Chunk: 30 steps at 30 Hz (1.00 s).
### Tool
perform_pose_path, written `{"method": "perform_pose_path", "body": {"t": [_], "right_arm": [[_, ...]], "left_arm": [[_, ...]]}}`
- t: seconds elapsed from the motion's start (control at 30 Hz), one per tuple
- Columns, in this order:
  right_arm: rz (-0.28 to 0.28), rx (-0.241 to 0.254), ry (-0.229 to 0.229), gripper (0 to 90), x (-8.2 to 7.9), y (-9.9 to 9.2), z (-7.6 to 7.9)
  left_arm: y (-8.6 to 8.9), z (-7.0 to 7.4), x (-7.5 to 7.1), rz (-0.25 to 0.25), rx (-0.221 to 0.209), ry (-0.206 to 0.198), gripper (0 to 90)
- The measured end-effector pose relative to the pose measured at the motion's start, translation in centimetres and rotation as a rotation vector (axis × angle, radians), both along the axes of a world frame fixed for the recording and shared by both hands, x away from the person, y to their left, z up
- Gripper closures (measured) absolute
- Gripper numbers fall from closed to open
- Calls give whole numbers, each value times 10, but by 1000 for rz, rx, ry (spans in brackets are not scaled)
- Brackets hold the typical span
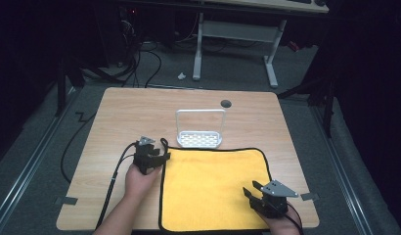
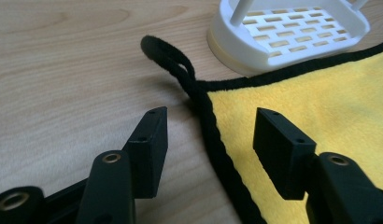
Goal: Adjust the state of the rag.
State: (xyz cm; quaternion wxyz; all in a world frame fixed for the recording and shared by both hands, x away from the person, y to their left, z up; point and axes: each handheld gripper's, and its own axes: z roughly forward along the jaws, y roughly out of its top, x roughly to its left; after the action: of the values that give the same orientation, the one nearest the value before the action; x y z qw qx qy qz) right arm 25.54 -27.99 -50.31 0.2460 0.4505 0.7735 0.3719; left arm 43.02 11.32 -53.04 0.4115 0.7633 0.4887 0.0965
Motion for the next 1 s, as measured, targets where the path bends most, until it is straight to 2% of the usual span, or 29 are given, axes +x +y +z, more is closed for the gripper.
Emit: {"method": "perform_pose_path", "body": {"t": [0.1, 0.17, 0.27, 0.37, 0.47, 0.53, 0.63, 0.7, 0.77, 0.83, 0.9, 1.0], "right_arm": [[13, -6, -3, 513, 0, 4, -2], [29, -24, -11, 510, -1, 8, -2], [46, -24, -14, 501, -1, 12, -1], [74, -34, -27, 501, -2, 21, 1], [115, -25, -12, 493, -2, 33, 2], [140, -39, -16, 461, -3, 45, 2], [177, -52, -5, 428, -3, 64, 1], [206, -71, -2, 418, -2, 76, 0], [226, -84, -7, 418, -3, 87, 0], [249, -86, -9, 420, -3, 98, -1], [268, -88, 3, 416, -3, 110, -2], [292, -91, 15, 393, 0, 129, -4]], "left_arm": [[-12, 2, 6, -27, 58, -6, 446], [-19, 3, 7, -28, 87, -18, 443], [-29, 2, 7, -8, 123, -44, 462], [-37, 1, 4, -2, 145, -73, 521], [-46, -1, -5, -17, 180, -112, 649], [-48, -2, -8, -30, 169, -119, 768], [-46, -1, -7, -38, 154, -107, 838], [-39, -1, -4, -41, 114, -84, 845], [-32, -1, -4, -19, 109, -87, 848], [-24, -3, -2, -16, 44, -63, 848], [-20, -4, -1, -22, 6, -53, 847], [-21, -5, -3, -20, 8, -65, 848]]}}
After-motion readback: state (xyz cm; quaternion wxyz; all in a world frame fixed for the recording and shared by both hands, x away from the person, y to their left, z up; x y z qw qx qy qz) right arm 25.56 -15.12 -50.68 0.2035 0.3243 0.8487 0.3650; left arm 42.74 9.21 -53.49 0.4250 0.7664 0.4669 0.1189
